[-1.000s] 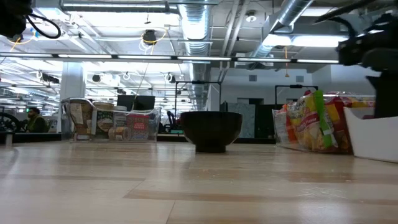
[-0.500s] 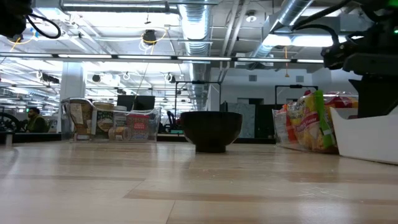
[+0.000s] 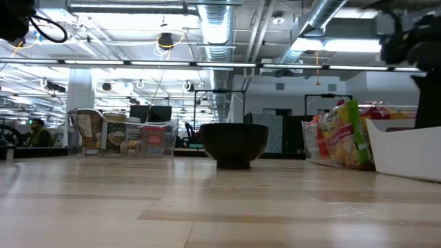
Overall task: Pick & Place Food Item
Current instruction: Return to Home Position
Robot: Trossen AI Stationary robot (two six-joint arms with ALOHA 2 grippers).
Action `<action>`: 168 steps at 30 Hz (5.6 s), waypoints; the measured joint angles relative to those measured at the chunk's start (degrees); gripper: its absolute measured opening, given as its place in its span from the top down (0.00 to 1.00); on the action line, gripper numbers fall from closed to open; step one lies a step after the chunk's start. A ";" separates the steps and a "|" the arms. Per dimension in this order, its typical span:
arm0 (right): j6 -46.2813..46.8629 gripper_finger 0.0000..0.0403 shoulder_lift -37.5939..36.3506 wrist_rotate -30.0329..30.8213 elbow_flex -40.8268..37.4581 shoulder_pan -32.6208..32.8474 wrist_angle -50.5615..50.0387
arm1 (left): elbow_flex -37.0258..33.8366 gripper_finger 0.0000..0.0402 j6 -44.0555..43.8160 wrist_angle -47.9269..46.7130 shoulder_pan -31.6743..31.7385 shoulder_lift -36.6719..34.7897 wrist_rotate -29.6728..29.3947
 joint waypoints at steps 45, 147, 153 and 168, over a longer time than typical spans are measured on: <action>-85.43 0.72 -11.48 7.31 4.72 -18.55 55.14 | 7.78 0.75 -24.49 -44.45 17.41 0.85 -6.82; -92.99 0.72 -84.39 -15.44 -45.84 -26.33 56.13 | -13.11 1.00 -18.05 -78.81 16.12 -47.73 -21.03; -91.55 0.72 -84.37 -17.43 -46.51 -30.95 56.69 | -13.11 1.00 -18.03 -79.00 16.12 -46.97 -21.01; -82.03 0.72 -83.74 -15.53 -46.51 -37.02 56.73 | -13.11 1.00 -18.05 -78.88 16.12 -45.62 -21.00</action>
